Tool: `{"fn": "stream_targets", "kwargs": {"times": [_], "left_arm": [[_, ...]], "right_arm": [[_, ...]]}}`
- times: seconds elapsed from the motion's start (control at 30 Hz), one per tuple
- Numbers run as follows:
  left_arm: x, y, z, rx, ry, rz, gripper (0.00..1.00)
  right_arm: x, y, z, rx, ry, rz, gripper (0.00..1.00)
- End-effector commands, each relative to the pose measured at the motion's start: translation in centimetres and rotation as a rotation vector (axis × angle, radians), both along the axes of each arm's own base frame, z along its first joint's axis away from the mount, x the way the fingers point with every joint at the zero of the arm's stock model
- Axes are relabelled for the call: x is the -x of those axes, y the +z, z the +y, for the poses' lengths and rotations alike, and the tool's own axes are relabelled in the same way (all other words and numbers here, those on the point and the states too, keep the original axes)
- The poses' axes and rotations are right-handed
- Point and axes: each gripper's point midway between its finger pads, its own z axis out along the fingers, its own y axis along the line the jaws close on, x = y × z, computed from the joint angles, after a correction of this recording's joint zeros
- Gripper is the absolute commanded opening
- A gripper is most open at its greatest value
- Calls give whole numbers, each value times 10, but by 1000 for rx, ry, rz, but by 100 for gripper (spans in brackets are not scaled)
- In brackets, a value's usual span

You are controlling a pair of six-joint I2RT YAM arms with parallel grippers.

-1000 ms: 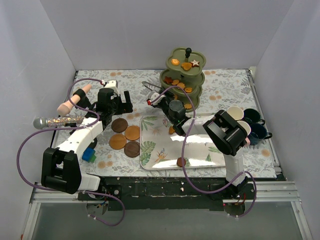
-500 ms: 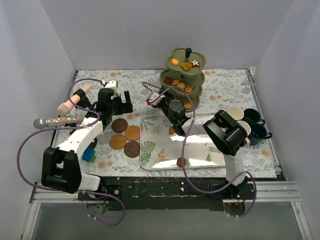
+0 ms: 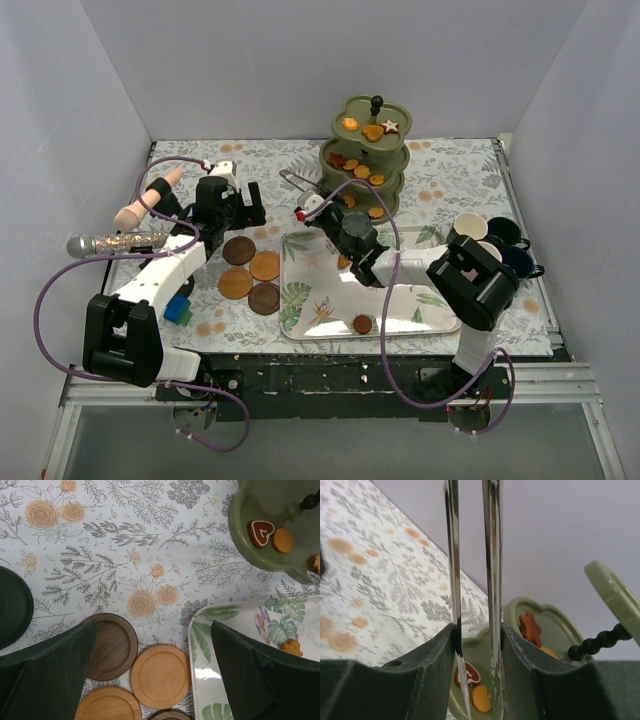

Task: Serve the afternoon tea
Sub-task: Place the desert on the desert table, then pick up the desert from the tray.

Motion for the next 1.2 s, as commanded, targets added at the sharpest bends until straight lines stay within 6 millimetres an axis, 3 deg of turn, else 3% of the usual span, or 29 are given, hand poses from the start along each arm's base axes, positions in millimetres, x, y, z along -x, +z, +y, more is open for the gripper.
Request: {"fn": "stream_targets", "kwargs": {"times": [0.0, 0.13, 0.37, 0.6, 1.17], "left_arm": [[-2, 19, 0, 8, -7, -49, 98], [0, 24, 0, 11, -6, -63, 98], [1, 32, -2, 26, -14, -85, 98], [3, 35, -2, 33, -13, -93, 98], [4, 39, 0, 30, -5, -106, 98]], "right_arm": [[30, 50, -1, -164, 24, -22, 47], [49, 60, -9, -261, 32, 63, 47], [74, 72, -45, -494, 5, 231, 47], [83, 53, -66, -592, -38, 317, 54], [78, 16, -77, -587, -94, 352, 62]]}}
